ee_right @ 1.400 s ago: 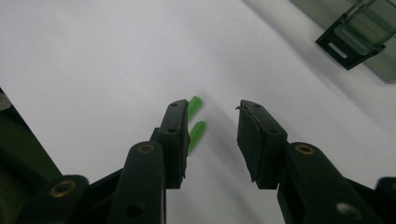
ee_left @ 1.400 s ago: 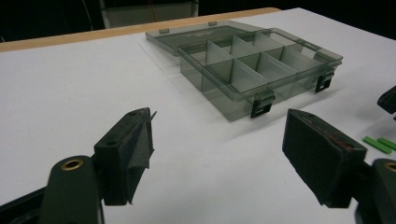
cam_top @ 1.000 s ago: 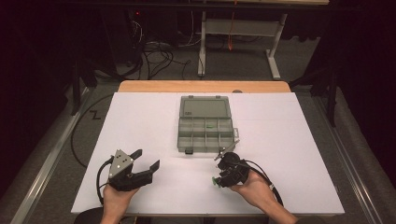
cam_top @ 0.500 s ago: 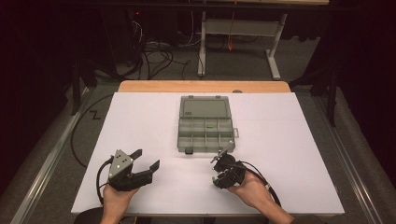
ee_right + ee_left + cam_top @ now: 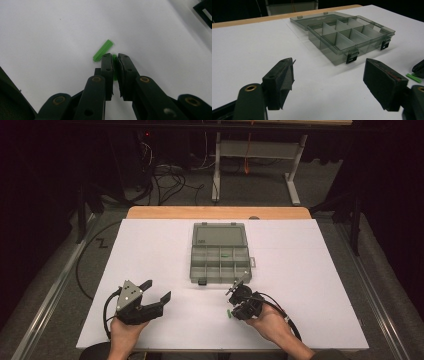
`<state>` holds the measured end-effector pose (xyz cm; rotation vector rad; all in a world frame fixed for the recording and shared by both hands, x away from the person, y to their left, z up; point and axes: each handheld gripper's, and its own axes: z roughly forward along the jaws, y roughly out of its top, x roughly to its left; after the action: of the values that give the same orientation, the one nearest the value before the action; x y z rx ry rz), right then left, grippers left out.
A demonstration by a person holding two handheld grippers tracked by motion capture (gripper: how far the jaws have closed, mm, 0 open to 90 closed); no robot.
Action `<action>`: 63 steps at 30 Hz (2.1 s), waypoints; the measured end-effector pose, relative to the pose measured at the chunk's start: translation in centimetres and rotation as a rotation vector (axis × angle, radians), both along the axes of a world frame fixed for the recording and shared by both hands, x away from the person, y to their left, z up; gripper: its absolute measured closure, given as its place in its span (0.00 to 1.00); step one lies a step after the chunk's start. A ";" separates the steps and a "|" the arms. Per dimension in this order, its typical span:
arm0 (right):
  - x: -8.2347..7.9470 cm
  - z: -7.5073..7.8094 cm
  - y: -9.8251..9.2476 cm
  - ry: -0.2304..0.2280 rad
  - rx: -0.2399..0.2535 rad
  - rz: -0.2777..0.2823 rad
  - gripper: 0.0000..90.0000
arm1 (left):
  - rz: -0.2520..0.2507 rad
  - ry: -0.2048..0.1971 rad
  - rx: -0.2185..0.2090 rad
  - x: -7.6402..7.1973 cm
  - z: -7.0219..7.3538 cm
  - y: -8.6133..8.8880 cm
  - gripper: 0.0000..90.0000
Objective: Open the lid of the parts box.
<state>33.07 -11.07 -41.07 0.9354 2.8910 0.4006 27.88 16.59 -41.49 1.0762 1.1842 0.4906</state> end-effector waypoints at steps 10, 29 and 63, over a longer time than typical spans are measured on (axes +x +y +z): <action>0.1 0.5 -0.3 -0.017 0.018 -0.008 0.96 | 0.003 -0.002 -0.002 0.0 0.0 0.0 0.27; 2.4 3.8 -1.8 -0.062 0.121 -0.072 0.96 | 0.006 -0.015 -0.003 -0.1 0.1 0.1 0.27; 11.0 5.9 -0.2 -0.134 0.147 -0.192 0.96 | 0.005 -0.023 -0.017 0.0 0.2 0.2 0.28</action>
<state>44.11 -11.27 -35.21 1.1482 2.6516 0.6390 27.91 16.75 -41.27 1.0507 1.1690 0.4946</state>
